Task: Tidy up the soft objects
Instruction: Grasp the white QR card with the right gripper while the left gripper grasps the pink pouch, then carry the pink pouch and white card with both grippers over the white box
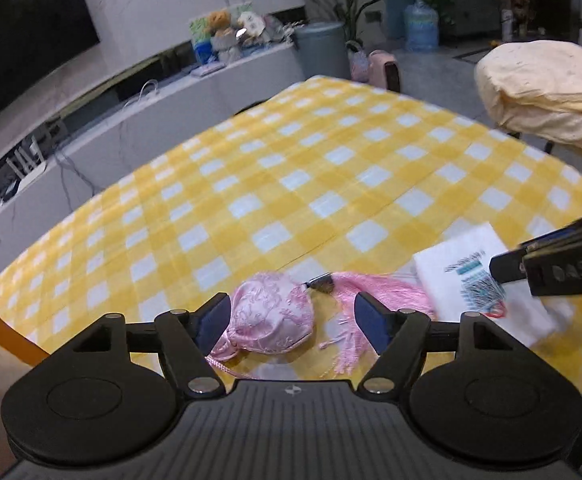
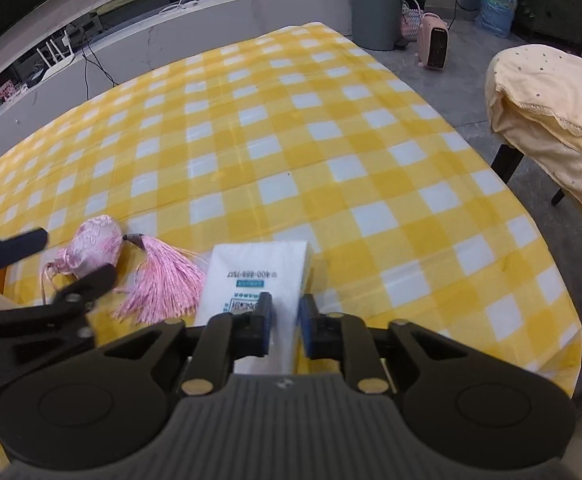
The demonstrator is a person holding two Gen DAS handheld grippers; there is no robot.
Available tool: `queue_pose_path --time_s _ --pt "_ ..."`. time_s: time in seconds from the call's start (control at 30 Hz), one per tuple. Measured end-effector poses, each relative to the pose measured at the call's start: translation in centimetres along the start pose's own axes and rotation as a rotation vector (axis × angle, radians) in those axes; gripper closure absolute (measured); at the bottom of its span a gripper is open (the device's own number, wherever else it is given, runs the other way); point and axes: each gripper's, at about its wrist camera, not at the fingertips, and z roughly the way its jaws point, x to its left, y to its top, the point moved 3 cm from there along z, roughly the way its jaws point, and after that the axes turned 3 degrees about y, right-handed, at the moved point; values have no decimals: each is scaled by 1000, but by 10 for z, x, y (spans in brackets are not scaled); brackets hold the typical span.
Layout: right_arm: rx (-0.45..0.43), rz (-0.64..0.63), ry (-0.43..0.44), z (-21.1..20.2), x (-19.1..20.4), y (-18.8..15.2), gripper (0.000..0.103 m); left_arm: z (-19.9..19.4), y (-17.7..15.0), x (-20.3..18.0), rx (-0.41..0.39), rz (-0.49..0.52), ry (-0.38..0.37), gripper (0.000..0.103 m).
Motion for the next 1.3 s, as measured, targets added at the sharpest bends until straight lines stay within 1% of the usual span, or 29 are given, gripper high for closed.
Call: queue_pose_path --time_s 0.03,0.07,0.1,0.13,0.17,0.23,0.3,0.33,0.4,0.43,0.47,0.5,0.53,0.6,0.67,0.7,0.83,0.9,0.97,1.0,1.03,1.07,1.1,1.17,1.3 --pt "0 4 14 0 1 0 59 2 -1 1 0 -8 4 20" --pt "-2 8 23 1 2 0 51 6 -2 2 0 -12 9 20" --pt "-2 7 24 2 3 0 50 9 -2 2 -1 -12 13 20" --pt "3 2 25 4 4 0 46 12 -4 2 0 -7 17 20" --pt "14 -5 30 7 5 -1 37 13 -6 2 7 -1 22 20" --pt "42 -25 40 12 9 -3 26 16 -10 4 23 -5 21 20" --pt "52 -51 50 14 14 -4 24 20 -12 6 35 -21 23 21" --pt "55 -69 51 14 17 -4 20 20 -12 7 30 -24 32 25" --pt "66 -95 43 16 21 -4 20 20 -10 7 22 -15 38 27" --pt "76 -101 39 18 22 -5 20 20 -10 7 21 -12 33 31" --pt "87 -104 36 20 22 -6 22 21 -10 7 23 -11 25 34" --pt "98 -106 32 23 22 -6 23 21 -10 6 24 -8 28 39" --pt "107 -105 28 24 22 -7 28 21 -10 5 22 0 30 42" --pt "126 -103 20 27 21 -8 31 21 -11 3 20 16 34 44" --pt "123 -108 15 26 22 -8 35 21 -11 2 19 23 39 46" --pt "124 -110 13 26 22 -9 36 21 -11 2 21 20 39 48" --pt "114 -99 23 23 21 -9 44 18 -9 5 27 -2 20 53" --pt "107 -93 28 21 19 -9 53 14 -9 4 23 -15 0 54" --pt "81 -79 33 14 15 -8 69 7 -10 3 17 -26 -7 54" --pt "73 -76 34 10 14 -7 72 3 -10 3 16 -35 -16 54" --pt "72 -76 38 7 12 -6 78 0 -10 3 16 -45 -27 54" --pt "69 -78 41 5 12 -7 96 -3 -11 3 17 -55 -34 54" --pt "68 -85 35 3 12 -8 99 -6 -11 3 19 -61 -37 54" --pt "70 -81 50 -1 11 -11 101 -12 -13 3 22 -78 -43 54" --pt "41 -88 64 -16 15 -16 101 -27 -16 5 21 -102 -58 54"
